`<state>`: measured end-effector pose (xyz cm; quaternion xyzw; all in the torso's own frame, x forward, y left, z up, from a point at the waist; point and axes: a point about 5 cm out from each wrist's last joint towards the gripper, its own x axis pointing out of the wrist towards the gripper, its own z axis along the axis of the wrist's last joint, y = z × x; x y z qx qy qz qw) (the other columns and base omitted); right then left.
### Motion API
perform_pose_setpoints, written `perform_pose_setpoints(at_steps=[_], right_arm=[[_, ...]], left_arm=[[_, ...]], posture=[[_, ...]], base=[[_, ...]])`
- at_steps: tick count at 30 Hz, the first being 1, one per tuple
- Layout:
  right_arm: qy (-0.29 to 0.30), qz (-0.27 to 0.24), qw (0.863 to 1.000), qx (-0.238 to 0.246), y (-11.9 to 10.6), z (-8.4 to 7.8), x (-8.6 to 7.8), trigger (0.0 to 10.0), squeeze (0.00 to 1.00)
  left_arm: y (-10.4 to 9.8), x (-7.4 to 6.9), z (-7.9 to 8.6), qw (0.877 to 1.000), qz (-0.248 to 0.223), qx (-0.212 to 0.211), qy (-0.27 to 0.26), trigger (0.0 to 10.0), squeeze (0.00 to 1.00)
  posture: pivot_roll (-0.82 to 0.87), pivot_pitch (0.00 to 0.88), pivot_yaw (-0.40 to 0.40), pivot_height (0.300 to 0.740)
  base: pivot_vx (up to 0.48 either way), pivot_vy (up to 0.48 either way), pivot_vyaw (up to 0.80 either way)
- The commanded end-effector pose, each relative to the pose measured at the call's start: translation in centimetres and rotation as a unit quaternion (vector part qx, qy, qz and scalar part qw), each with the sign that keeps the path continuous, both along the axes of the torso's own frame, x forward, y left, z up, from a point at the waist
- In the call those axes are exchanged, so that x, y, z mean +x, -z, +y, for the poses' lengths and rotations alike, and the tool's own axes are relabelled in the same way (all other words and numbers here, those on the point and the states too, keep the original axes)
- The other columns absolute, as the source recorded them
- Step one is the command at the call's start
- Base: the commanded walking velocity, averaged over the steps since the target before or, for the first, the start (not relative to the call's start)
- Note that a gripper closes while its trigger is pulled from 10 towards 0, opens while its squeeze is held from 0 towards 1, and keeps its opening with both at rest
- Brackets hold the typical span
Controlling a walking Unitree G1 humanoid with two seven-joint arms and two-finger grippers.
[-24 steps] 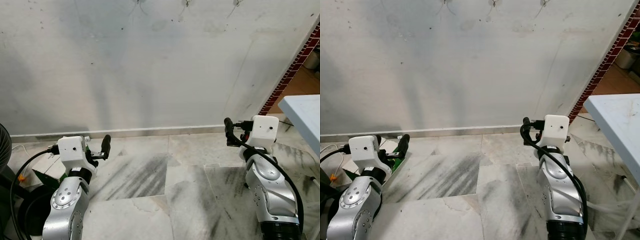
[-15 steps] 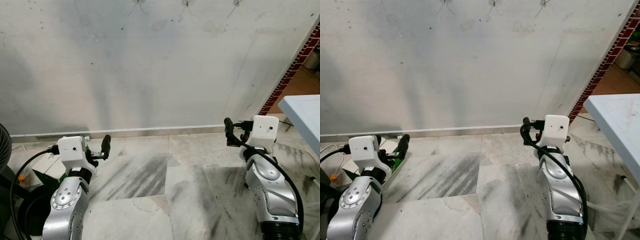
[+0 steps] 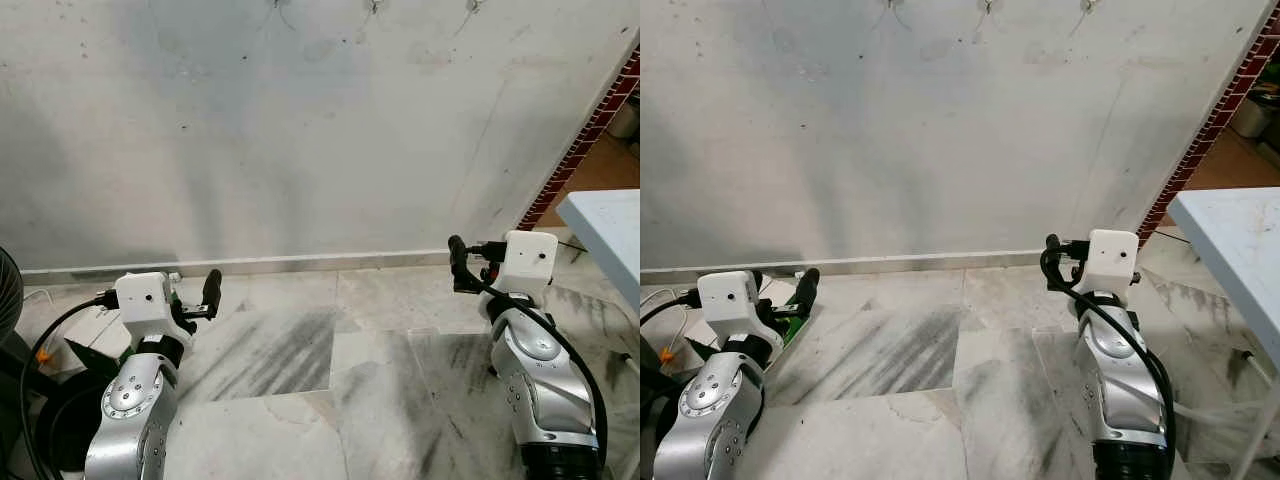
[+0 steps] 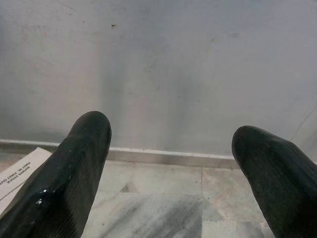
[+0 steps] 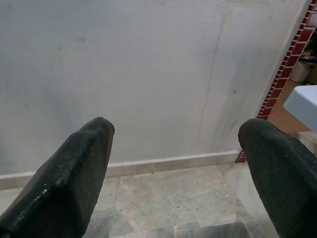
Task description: Hang keys on a hook
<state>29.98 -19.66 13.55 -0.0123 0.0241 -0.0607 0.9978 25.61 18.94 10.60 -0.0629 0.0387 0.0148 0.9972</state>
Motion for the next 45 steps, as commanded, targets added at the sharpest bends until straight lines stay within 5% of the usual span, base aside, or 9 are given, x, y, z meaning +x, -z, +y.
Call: perform_pose_setpoints(at_steps=[1,22,33,45], right_arm=[[-0.044,0.004,0.998,0.038,-0.7,1.4,0.8,10.0,0.00],[-0.020,-0.015,0.999,0.035,-0.9,0.6,0.4,10.0,0.00],[0.020,-0.008,1.000,0.017,-0.1,-1.8,-1.5,10.0,0.00],[0.007,-0.003,1.000,0.017,-0.3,-1.2,-1.3,10.0,0.00]], left_arm=[[-2.8,2.5,-0.5,0.998,0.006,0.067,-0.008,10.0,0.00],[-2.1,2.6,-1.5,0.996,0.018,0.079,0.024,10.0,0.00],[-1.2,1.2,-1.0,0.994,0.038,0.094,0.035,10.0,0.00],[-1.9,1.6,-2.4,0.996,0.014,0.079,0.036,10.0,0.00]], posture=[[0.02,0.000,0.014,0.740],[0.00,0.000,0.030,0.740],[-0.01,0.004,0.050,0.740],[-0.02,0.013,0.040,0.740]], base=[[0.000,0.000,0.00],[0.000,0.000,0.00],[0.000,0.000,0.00],[0.000,0.000,-0.38]])
